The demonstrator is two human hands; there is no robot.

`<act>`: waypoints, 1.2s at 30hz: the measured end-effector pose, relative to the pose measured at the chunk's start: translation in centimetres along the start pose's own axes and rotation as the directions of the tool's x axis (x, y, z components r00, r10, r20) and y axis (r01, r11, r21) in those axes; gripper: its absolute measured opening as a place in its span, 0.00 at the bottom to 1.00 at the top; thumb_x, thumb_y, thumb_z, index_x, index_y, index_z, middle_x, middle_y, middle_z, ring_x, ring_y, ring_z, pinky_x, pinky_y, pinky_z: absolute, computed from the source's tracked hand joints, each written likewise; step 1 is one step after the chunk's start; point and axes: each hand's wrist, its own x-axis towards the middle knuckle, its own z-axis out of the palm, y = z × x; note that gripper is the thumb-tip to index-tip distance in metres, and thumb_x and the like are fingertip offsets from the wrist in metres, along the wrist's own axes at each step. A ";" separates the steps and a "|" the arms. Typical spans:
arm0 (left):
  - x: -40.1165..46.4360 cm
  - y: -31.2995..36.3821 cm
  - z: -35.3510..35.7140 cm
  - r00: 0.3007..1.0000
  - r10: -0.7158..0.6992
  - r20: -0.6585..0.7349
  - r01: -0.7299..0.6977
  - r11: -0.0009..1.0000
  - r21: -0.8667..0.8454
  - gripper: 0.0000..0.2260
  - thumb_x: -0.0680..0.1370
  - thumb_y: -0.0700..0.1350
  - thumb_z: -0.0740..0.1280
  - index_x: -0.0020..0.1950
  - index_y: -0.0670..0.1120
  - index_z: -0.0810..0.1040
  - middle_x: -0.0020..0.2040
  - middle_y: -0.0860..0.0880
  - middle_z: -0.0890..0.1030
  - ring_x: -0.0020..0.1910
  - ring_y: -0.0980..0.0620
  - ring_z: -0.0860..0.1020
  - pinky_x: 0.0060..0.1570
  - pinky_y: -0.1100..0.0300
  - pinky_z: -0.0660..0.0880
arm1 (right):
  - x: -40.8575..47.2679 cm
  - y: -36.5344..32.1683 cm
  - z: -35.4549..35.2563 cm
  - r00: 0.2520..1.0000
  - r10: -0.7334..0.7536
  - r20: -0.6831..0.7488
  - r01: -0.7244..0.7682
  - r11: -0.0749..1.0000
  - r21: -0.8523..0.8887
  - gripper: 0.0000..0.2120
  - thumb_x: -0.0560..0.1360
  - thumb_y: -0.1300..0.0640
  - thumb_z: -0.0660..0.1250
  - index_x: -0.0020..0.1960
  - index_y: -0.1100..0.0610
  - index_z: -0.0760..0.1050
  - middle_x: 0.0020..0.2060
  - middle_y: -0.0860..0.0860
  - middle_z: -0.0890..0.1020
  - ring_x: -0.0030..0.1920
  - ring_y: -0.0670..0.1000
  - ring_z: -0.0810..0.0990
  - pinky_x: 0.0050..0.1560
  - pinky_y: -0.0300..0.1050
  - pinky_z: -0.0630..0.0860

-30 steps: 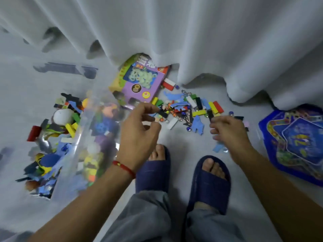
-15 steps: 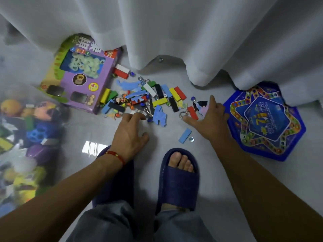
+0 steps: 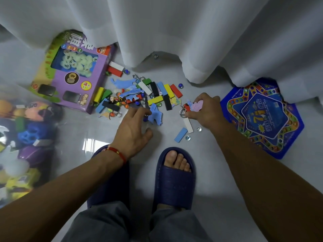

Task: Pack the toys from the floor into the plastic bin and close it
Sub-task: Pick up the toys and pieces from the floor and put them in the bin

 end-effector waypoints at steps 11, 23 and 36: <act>-0.4 1.6 -0.1 0.999 0.054 -0.003 -0.055 0.992 -0.112 0.17 0.75 0.42 0.68 0.63 0.48 0.74 0.54 0.49 0.77 0.51 0.51 0.75 0.50 0.51 0.79 | -0.4 0.6 1.1 0.994 -0.054 -0.092 0.070 0.982 0.176 0.22 0.71 0.53 0.78 0.60 0.55 0.73 0.56 0.55 0.74 0.49 0.51 0.75 0.37 0.33 0.69; -1.9 2.8 0.0 0.980 -0.128 0.151 0.179 0.897 -0.404 0.11 0.77 0.41 0.68 0.58 0.52 0.76 0.48 0.50 0.82 0.47 0.51 0.81 0.49 0.53 0.81 | -3.5 2.9 -0.3 0.958 0.217 -0.187 -0.055 0.780 0.623 0.21 0.73 0.58 0.74 0.63 0.59 0.74 0.51 0.56 0.82 0.38 0.48 0.82 0.34 0.42 0.80; -0.8 2.8 0.0 0.761 -0.114 0.639 0.602 -0.245 -0.760 0.16 0.78 0.48 0.59 0.58 0.43 0.80 0.56 0.42 0.81 0.52 0.45 0.80 0.54 0.51 0.79 | -11.5 -6.1 0.2 0.927 -0.374 -0.038 0.336 0.779 0.529 0.17 0.74 0.46 0.71 0.60 0.47 0.73 0.55 0.44 0.78 0.53 0.42 0.79 0.49 0.37 0.78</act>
